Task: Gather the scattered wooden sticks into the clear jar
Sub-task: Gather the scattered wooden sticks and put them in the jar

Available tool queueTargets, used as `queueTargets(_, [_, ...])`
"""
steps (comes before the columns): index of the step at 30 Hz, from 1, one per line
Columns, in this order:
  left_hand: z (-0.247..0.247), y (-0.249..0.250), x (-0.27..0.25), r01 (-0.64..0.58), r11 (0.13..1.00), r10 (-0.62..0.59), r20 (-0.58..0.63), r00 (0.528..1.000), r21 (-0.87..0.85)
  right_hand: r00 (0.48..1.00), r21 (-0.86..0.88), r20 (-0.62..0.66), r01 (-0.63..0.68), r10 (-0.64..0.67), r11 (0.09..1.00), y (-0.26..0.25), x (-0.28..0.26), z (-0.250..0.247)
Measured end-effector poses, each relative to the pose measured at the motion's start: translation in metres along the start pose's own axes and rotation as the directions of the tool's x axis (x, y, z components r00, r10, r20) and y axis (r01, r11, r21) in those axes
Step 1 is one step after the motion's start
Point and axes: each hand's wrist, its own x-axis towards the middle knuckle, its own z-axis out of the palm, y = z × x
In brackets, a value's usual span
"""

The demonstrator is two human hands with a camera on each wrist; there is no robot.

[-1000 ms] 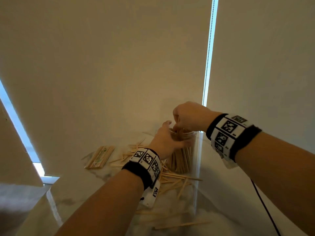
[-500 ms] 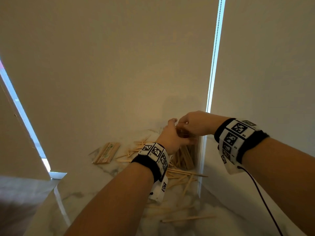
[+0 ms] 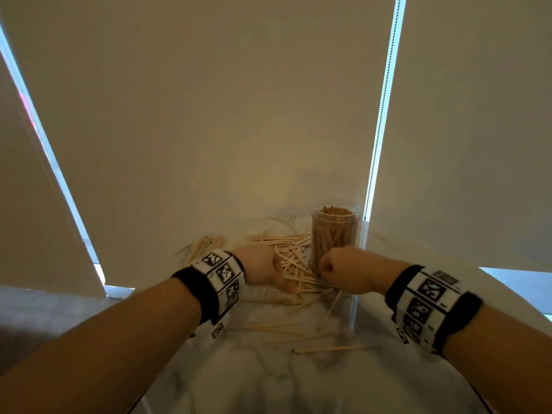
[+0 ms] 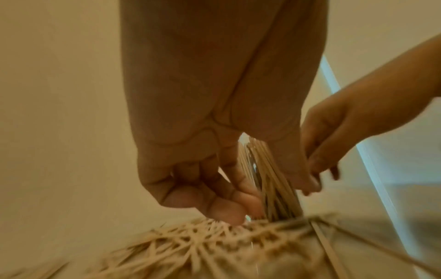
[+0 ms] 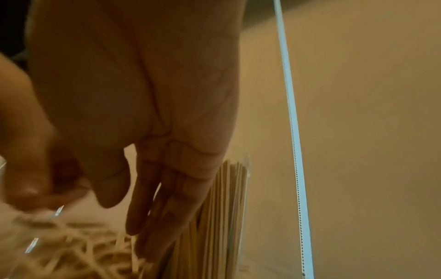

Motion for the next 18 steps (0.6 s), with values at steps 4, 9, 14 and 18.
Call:
queueTargets(4, [0.033,0.001,-0.044,0.005,0.996,-0.019,0.159,0.987,0.087,0.984,-0.164,0.167,-0.027,0.055,0.986,-0.015,0.008,0.025])
queueTargets(9, [0.062,0.004,-0.047,-0.035,0.99,0.028,0.048,0.998,0.139,0.987,-0.093,0.141,-0.064,0.077,0.994,-0.019,-0.008,0.035])
queueTargets(14, [0.062,-0.004,-0.045,-0.061,0.996,0.063,-0.029,0.998,0.062,0.975,0.005,0.219,-0.024,0.022,1.0,-0.016,-0.036,0.032])
queueTargets(18, [0.066,-0.008,-0.049,-0.067,0.998,0.068,-0.063,0.996,0.022,0.983,-0.084,0.184,0.003,0.013,0.996,-0.026,-0.046,0.036])
